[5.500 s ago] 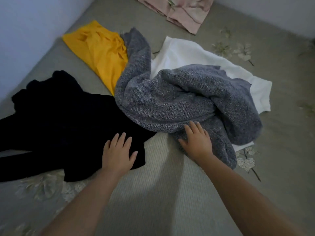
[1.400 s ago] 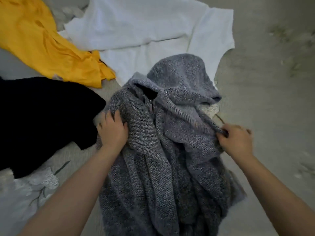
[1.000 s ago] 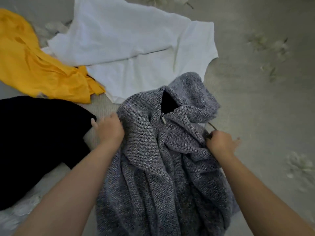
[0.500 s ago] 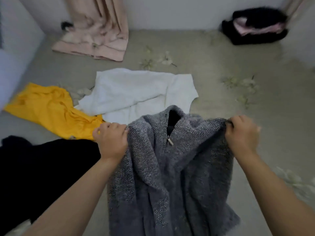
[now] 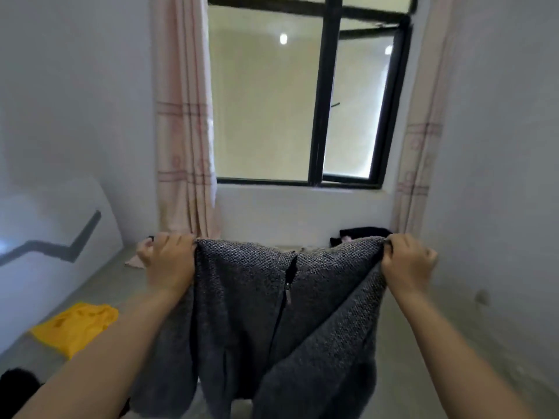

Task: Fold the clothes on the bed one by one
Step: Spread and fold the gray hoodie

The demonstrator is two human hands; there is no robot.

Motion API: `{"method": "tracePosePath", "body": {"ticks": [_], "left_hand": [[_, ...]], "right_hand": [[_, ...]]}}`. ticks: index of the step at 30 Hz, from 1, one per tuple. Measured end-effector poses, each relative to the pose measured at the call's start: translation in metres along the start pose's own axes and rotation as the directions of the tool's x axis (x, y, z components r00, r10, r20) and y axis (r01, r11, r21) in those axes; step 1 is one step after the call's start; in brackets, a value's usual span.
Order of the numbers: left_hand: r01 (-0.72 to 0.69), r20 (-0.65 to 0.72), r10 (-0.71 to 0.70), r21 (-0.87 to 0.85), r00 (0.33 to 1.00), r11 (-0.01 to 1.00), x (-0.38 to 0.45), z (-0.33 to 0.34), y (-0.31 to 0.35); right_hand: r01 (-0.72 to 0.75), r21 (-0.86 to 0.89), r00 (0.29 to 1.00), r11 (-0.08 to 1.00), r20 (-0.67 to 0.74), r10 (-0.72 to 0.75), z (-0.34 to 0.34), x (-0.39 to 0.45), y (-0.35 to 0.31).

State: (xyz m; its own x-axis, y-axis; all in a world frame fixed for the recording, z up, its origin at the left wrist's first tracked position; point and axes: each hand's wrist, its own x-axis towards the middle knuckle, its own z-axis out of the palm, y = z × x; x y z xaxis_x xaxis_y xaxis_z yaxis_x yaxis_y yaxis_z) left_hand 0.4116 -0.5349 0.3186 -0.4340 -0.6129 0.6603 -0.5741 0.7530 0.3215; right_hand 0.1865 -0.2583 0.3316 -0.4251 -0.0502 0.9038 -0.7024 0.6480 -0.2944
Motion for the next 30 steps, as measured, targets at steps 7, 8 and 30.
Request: {"method": "tracePosePath", "body": {"ticks": [7,8,30], "left_hand": [[-0.052,-0.284,0.032,-0.062,0.958,0.997,-0.026,-0.073,0.09],[-0.064,-0.26,0.051,-0.042,0.964,0.997,-0.035,-0.077,0.1],[-0.114,0.006,0.114,0.062,0.994,0.992,-0.12,-0.017,0.131]], "right_hand": [[0.133,-0.063,0.981,0.989,-0.134,-0.14,-0.099,0.031,0.012],[0.133,-0.067,0.982,0.989,-0.123,-0.14,-0.111,0.026,0.014],[-0.095,-0.223,0.953,0.97,0.26,0.153,-0.155,-0.047,0.119]]}}
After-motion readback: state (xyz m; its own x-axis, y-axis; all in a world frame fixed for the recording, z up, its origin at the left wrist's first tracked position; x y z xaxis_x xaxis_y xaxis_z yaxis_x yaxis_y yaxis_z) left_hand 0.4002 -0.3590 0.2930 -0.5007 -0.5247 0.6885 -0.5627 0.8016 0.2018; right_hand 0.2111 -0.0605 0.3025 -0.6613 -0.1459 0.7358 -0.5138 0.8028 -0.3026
